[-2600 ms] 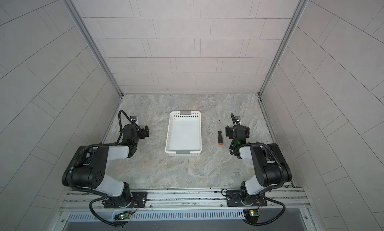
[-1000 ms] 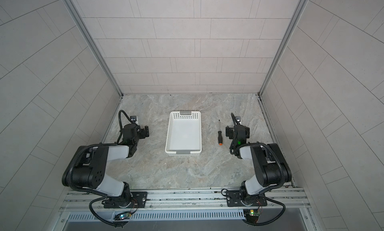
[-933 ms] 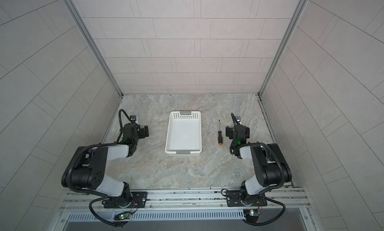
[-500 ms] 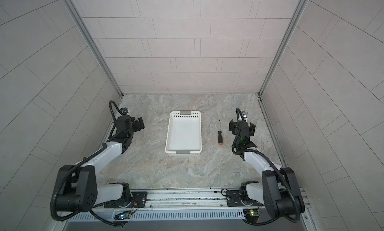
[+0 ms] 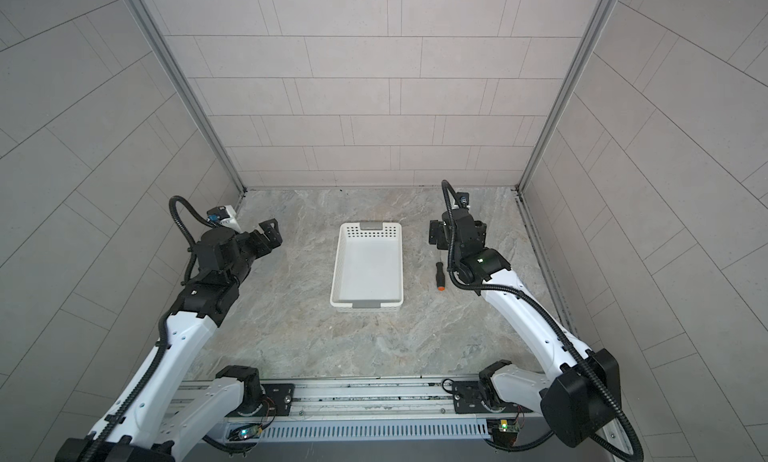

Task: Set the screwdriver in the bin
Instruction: 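Move the right gripper above the screwdriver while the left arm nears the basket, then lower the right gripper and close it on the black screwdriver handle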

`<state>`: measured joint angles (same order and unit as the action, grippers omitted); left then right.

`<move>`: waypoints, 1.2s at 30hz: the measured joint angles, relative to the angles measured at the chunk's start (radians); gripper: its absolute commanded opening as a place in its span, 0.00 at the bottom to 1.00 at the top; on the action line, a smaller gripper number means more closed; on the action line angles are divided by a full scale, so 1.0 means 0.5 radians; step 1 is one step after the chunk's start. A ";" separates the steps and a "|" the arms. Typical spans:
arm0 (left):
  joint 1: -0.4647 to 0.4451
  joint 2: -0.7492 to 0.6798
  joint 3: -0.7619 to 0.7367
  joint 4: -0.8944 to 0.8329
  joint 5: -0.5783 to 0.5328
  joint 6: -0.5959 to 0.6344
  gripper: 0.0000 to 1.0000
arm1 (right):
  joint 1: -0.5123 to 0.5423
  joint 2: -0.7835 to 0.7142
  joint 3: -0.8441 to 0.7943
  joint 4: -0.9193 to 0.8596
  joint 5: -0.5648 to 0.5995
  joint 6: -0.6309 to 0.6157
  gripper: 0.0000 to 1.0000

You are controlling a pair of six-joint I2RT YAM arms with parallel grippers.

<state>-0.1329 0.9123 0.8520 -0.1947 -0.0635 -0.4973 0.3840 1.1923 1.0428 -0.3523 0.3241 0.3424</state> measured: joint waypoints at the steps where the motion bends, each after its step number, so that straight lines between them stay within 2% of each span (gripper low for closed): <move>1: -0.043 0.028 0.054 -0.065 -0.003 -0.021 1.00 | 0.012 0.004 0.014 -0.070 -0.021 0.000 1.00; 6: -0.376 0.258 0.320 -0.354 -0.117 -0.078 1.00 | 0.030 0.004 0.064 -0.389 -0.056 0.025 1.00; 12: -0.704 0.449 0.321 -0.523 -0.299 -0.113 1.00 | 0.031 0.008 -0.008 -0.531 -0.020 0.059 0.99; 18: -0.761 0.542 0.204 -0.565 -0.327 -0.105 1.00 | 0.031 0.132 -0.179 -0.510 0.034 0.081 0.96; 25: -0.809 0.513 0.130 -0.563 -0.322 -0.103 1.00 | 0.029 0.349 -0.320 -0.383 -0.079 0.111 0.91; 30: -0.818 0.481 0.114 -0.560 -0.349 -0.092 1.00 | 0.003 0.434 -0.367 -0.283 -0.176 0.121 0.80; 36: -0.818 0.474 0.113 -0.565 -0.408 -0.067 1.00 | -0.072 0.433 -0.417 -0.165 -0.290 0.132 0.73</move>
<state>-0.5419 1.1492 0.9085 -0.4770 -0.2676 -0.5308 0.3481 1.4086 0.8341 -0.4347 0.1791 0.4084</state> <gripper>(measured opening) 0.995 0.751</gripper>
